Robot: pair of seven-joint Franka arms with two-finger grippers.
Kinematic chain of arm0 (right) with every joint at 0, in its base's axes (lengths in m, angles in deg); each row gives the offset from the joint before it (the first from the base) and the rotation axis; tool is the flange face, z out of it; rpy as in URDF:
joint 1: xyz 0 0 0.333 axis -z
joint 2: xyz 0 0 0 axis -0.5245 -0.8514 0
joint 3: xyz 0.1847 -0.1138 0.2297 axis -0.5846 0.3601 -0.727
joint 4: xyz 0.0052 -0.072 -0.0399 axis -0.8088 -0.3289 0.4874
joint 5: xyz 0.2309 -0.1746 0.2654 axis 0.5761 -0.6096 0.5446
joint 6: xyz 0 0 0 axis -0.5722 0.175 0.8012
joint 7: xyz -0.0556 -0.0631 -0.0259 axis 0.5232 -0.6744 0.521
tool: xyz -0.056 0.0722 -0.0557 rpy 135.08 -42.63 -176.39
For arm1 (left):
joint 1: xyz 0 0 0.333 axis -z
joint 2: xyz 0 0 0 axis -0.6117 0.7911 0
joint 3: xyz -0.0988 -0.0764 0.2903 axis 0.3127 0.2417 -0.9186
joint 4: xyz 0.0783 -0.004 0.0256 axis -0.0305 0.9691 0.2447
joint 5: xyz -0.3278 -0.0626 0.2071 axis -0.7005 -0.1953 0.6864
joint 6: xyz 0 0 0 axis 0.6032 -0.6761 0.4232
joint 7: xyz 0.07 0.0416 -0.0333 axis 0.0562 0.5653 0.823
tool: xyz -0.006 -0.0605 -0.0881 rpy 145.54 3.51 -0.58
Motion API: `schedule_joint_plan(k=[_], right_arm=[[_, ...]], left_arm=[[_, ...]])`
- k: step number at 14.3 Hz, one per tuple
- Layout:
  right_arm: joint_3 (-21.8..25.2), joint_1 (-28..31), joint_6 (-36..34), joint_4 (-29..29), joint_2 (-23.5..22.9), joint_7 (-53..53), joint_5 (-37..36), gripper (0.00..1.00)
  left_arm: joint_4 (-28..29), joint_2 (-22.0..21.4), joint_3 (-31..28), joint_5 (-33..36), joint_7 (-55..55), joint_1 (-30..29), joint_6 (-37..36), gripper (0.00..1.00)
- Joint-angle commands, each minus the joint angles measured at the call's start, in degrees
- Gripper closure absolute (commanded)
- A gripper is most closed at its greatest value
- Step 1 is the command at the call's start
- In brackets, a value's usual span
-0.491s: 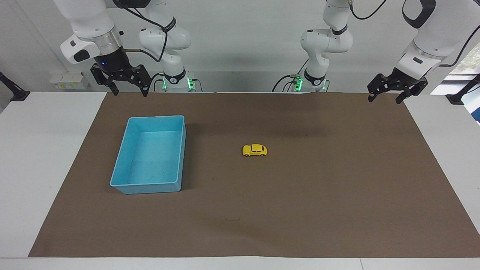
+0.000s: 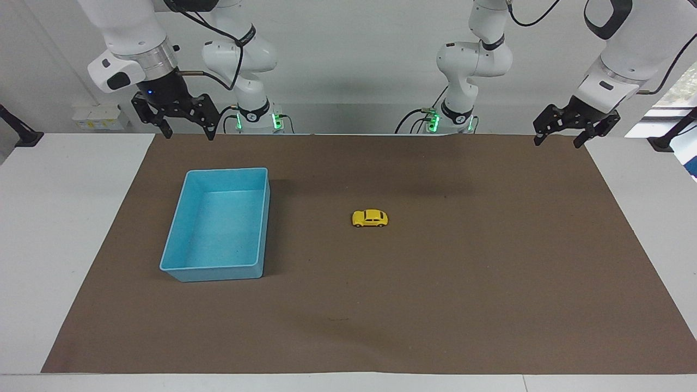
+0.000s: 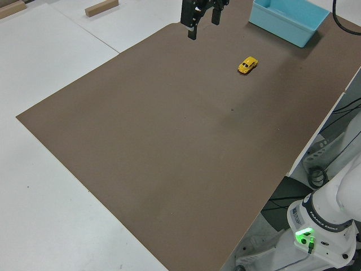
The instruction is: Wind up and store yellow beetle car
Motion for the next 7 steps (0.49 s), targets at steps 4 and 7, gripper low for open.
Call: schedule_joint_plan(k=[4,7], right_arm=[[-0.38,0.79,-0.57,0.35,-0.06,-0.64,1.57,0.00],[-0.38,0.79,-0.57,0.35,-0.06,-0.64,1.57,0.00]], left_arm=[[3.43,-1.38,0.62,0.23,-0.65,4.87,4.11,0.00],[3.44,-1.12,0.62,0.23,-8.71,6.46,3.76,0.00]])
